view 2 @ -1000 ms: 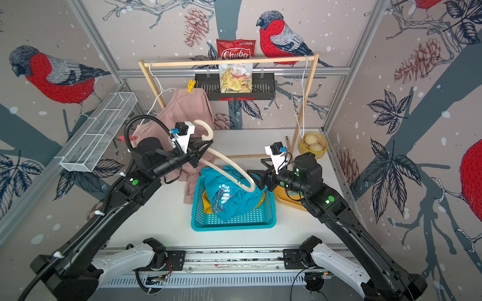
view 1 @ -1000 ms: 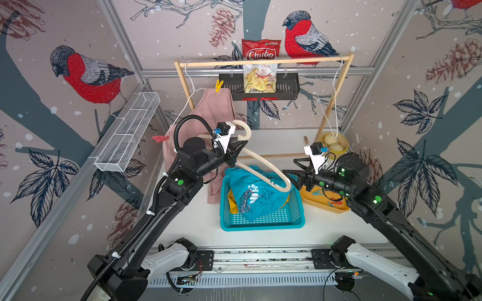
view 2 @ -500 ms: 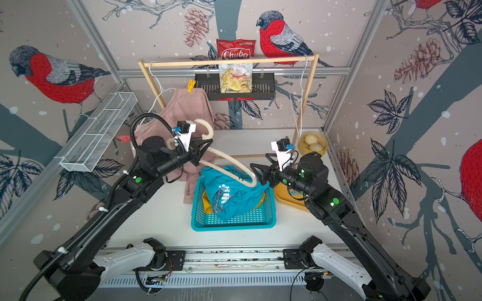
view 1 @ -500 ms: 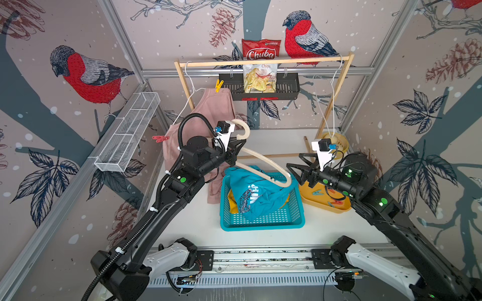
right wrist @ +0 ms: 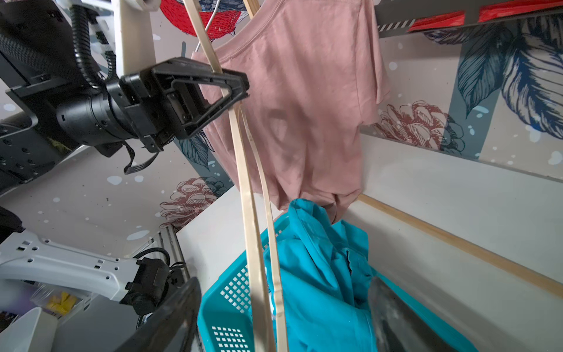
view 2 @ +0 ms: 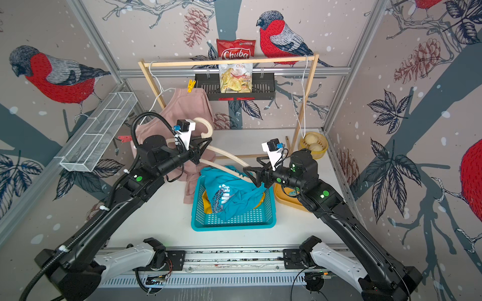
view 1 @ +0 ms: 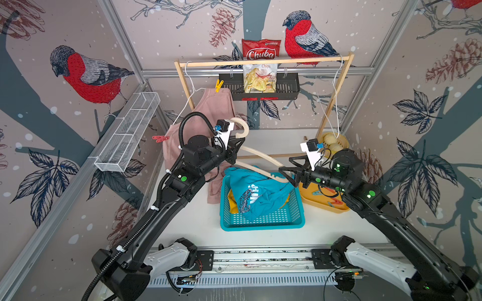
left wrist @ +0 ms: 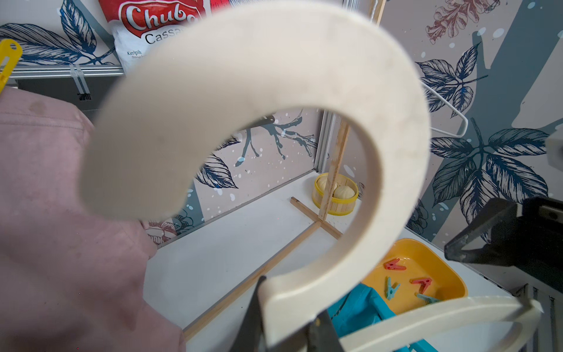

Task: Remove the clothespins securing t-shirts to the hanger
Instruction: Place the hanger on the clothes rail.

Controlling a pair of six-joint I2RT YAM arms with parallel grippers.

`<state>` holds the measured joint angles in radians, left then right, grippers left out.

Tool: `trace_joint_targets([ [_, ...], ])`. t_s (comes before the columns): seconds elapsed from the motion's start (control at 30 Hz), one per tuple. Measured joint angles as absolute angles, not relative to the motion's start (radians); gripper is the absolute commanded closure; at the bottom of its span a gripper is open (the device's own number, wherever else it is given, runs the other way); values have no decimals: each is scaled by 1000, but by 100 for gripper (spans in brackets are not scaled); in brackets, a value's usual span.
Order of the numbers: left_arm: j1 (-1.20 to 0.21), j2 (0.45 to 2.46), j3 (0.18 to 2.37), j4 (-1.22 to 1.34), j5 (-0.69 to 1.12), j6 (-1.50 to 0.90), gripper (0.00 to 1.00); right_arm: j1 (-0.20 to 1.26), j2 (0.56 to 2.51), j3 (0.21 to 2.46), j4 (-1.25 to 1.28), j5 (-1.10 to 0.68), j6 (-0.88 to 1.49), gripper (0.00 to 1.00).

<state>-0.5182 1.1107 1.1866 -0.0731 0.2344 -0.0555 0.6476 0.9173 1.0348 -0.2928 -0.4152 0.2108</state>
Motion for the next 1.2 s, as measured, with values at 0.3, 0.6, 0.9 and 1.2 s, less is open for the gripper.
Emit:
trace_joint_targets([
  [0.3, -518, 1114, 1191, -72, 237, -71, 100, 653, 932, 1015, -316, -421, 195, 91],
  [0.6, -516, 1145, 1212, -68, 286, -71, 98, 656, 902, 1016, -337, -425, 151, 100],
  [0.9, -516, 1148, 1212, -52, 343, -66, 52, 654, 851, 1016, -347, -349, 141, 100],
  [1.2, -516, 1113, 1202, -38, 312, -44, 24, 644, 809, 1031, -369, -190, 152, 100],
])
